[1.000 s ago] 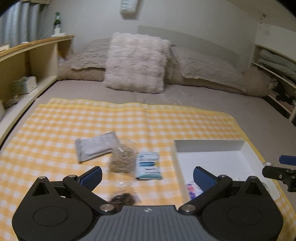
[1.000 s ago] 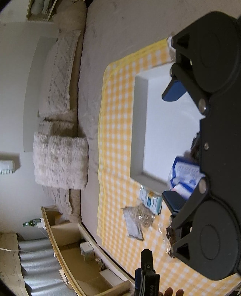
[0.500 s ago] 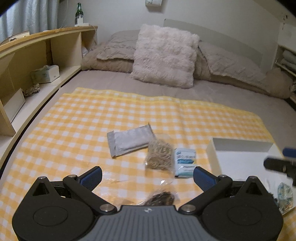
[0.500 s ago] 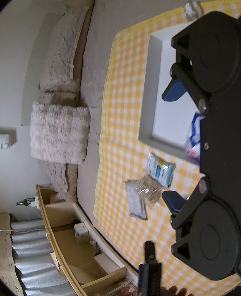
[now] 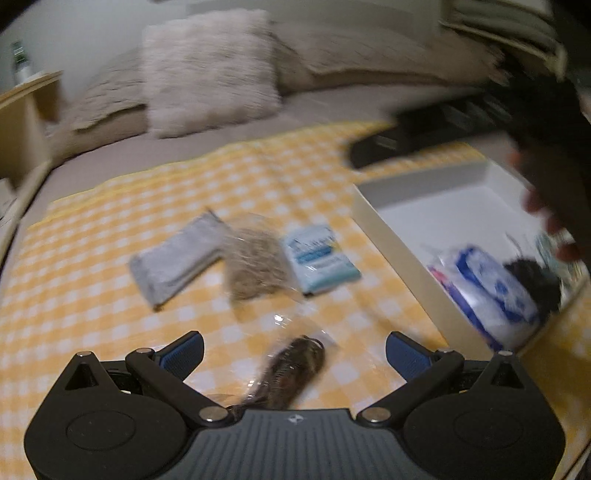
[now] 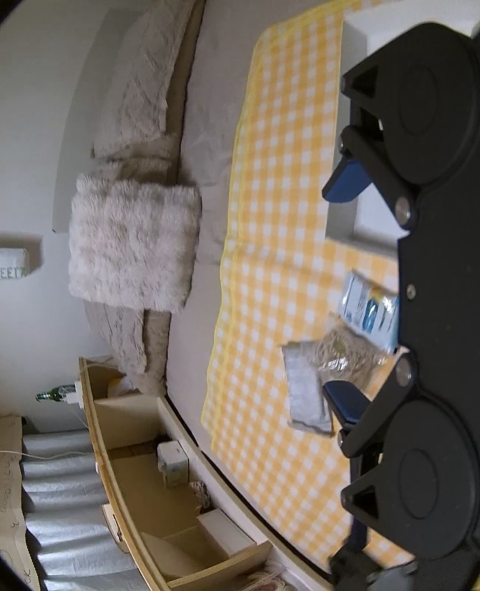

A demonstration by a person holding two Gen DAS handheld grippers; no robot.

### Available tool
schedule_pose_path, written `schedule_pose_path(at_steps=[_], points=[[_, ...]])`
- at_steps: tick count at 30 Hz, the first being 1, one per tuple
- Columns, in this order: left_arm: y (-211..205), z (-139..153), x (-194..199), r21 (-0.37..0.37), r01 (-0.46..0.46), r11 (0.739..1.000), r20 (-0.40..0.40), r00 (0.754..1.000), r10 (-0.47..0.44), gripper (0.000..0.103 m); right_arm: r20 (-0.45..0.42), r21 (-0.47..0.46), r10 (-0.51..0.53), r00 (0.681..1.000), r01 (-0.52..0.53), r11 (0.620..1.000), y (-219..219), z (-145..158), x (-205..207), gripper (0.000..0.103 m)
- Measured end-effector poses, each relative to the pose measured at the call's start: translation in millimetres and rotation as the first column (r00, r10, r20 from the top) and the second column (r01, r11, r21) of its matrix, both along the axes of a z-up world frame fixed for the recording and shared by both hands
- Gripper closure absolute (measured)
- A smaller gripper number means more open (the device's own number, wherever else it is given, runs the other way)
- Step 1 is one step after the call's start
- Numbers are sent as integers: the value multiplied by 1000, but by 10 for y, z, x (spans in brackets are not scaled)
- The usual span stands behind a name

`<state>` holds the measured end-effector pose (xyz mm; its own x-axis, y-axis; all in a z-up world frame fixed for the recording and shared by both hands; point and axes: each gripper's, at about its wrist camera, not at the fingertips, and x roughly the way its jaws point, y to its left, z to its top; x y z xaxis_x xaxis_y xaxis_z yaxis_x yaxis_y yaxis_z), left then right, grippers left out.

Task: Organize soft objects
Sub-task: 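Grasp the dark cable bag with the left tool while the right tool grasps the white cord bag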

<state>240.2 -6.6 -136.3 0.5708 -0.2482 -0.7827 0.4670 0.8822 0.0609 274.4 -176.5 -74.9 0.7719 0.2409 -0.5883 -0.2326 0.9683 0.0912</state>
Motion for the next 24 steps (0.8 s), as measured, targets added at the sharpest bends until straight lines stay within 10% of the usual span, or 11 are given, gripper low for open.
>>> schedule_pose_path(at_steps=[7, 16, 20, 24], points=[[-67, -308, 88, 88, 146, 985, -109, 985, -136, 3, -116, 109, -27, 993, 40, 993, 190, -262, 399, 0], [12, -598, 169, 157, 224, 962, -190, 963, -193, 31, -316, 299, -88, 945, 188, 936, 252, -743, 890, 0], [101, -561, 206, 118, 219, 969, -190, 962, -194, 62, -367, 325, -80, 927, 209, 922, 372, -930, 1060, 0], [214, -547, 260, 106, 175, 979, -202, 968, -151, 63, -412, 363, -74, 908, 238, 901, 473, -1107, 1183, 7]])
